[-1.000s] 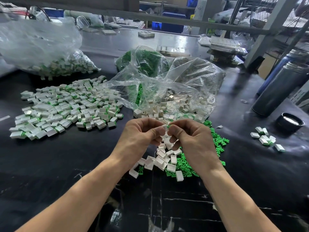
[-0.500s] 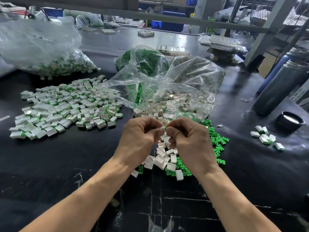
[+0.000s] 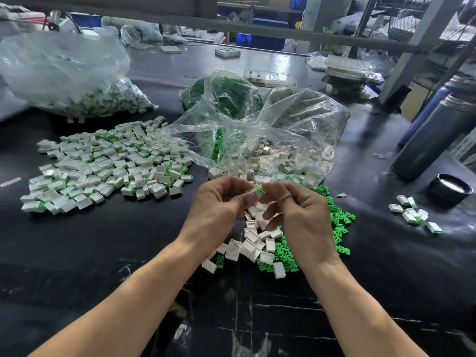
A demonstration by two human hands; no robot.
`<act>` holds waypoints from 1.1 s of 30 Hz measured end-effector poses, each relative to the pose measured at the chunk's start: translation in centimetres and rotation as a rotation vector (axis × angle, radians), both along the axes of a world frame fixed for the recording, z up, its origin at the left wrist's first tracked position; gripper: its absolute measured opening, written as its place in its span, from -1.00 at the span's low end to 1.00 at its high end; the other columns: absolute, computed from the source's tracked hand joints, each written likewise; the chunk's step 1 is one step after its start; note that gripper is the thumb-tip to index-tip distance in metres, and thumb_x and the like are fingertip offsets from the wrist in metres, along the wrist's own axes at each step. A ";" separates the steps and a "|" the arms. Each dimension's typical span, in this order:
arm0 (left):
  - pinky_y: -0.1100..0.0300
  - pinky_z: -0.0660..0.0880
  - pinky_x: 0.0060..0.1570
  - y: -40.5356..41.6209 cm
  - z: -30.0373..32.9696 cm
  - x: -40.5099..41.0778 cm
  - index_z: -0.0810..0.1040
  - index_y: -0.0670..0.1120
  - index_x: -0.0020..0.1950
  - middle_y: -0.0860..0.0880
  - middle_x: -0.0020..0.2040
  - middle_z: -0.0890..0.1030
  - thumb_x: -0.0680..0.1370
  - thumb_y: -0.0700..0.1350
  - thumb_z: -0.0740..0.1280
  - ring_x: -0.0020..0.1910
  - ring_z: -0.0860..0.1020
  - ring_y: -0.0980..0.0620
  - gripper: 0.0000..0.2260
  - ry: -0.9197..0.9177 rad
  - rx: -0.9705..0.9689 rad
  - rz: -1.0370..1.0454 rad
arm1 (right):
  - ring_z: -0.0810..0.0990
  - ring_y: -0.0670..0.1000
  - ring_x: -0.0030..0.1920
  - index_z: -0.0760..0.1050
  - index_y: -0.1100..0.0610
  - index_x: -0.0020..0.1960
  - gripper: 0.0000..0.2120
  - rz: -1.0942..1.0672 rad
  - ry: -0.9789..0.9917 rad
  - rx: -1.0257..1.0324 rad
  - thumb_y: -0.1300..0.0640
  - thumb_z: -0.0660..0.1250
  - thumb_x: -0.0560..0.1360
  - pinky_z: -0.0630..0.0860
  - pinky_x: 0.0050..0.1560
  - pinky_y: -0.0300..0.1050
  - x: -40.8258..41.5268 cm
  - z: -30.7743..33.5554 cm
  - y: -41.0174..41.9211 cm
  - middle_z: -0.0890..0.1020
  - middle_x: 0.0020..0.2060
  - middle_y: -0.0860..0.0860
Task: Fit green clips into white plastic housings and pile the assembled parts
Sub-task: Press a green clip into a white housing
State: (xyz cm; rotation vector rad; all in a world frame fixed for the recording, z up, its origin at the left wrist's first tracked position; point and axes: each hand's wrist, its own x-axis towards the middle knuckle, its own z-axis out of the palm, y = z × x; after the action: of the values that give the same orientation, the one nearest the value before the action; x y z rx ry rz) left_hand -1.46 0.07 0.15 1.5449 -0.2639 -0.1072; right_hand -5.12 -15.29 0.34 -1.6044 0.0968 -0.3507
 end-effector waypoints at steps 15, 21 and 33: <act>0.10 0.63 -0.02 -1.8 0.1 -1.3 0.67 -0.14 0.03 -0.12 -0.07 0.72 0.57 -0.16 0.47 -0.12 0.69 0.00 -0.92 -0.067 -0.025 -0.135 | 0.73 0.16 0.02 0.71 0.09 0.01 -0.38 0.004 0.180 0.001 -0.32 0.05 0.53 0.61 0.13 0.28 1.2 -1.5 0.9 0.76 -0.08 0.14; -0.12 0.63 0.04 -2.1 -0.1 -1.6 0.68 -0.13 0.01 -0.17 -0.06 0.71 0.57 -0.14 0.48 -0.06 0.69 -0.18 -0.92 -0.090 -0.023 -0.080 | 0.73 0.19 0.01 0.69 0.20 -0.04 -0.40 -0.040 0.157 -0.008 -0.23 0.05 0.55 0.61 0.15 0.29 1.6 -1.8 1.0 0.75 -0.11 0.18; -0.02 0.63 0.01 -2.0 -0.5 -1.5 0.68 -0.11 0.00 -0.16 -0.06 0.71 0.57 -0.13 0.48 -0.11 0.68 -0.07 -0.94 -0.078 -0.055 -0.078 | 0.72 0.12 -0.12 0.70 0.20 -0.13 -0.41 -0.063 0.110 -0.097 -0.14 0.01 0.56 0.64 -0.02 0.16 1.2 -1.1 1.1 0.73 -0.24 0.12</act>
State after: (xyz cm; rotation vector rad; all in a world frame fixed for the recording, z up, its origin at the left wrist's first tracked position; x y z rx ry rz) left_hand -2.93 -1.97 -0.39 1.4863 -0.3862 -0.1000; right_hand -3.89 -14.15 -0.78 -1.7191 0.2184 -0.3197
